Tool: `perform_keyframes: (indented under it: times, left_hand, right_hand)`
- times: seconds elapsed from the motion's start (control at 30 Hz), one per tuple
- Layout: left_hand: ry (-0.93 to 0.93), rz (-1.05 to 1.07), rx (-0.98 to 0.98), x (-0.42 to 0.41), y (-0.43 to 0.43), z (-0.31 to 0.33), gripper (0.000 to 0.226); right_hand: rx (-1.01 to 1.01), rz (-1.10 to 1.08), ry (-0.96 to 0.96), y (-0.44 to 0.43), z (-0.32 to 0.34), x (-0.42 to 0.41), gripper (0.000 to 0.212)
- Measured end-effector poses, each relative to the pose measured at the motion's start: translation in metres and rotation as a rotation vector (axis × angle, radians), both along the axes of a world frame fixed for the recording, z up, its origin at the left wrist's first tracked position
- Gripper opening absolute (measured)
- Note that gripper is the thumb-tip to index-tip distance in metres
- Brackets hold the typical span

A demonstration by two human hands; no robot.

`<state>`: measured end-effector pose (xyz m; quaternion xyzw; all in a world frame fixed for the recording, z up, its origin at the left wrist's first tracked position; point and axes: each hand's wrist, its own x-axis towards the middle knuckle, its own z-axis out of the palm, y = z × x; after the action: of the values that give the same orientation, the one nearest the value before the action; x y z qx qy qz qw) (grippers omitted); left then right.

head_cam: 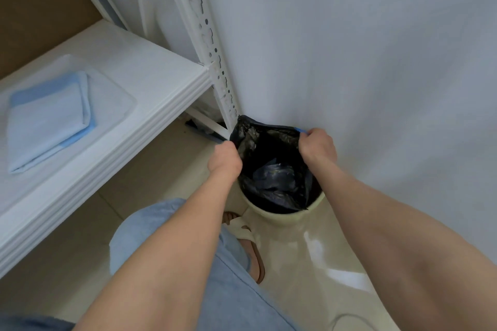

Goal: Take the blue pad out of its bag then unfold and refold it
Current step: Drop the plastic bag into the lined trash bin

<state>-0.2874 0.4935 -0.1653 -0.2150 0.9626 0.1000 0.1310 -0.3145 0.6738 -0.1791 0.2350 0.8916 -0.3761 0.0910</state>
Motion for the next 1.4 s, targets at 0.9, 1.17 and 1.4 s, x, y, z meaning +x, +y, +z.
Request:
perform_keyframes:
  times: [0.9,1.17,1.4]
  left_hand:
    - [0.219,0.181,1.085,0.018,0.038,0.13,0.029]
    - [0.182,-0.024,0.867,0.015,0.029,0.128,0.027]
    - [0.348,-0.153,0.691,0.006,0.03,0.122,0.024]
  right_hand:
    - [-0.408,0.052,0.357,-0.011,0.099,0.031,0.024]
    - [-0.461,0.109,0.419,-0.014,0.103,0.021,0.009]
    - [-0.759,0.094,0.422,-0.019,0.101,0.018,0.019]
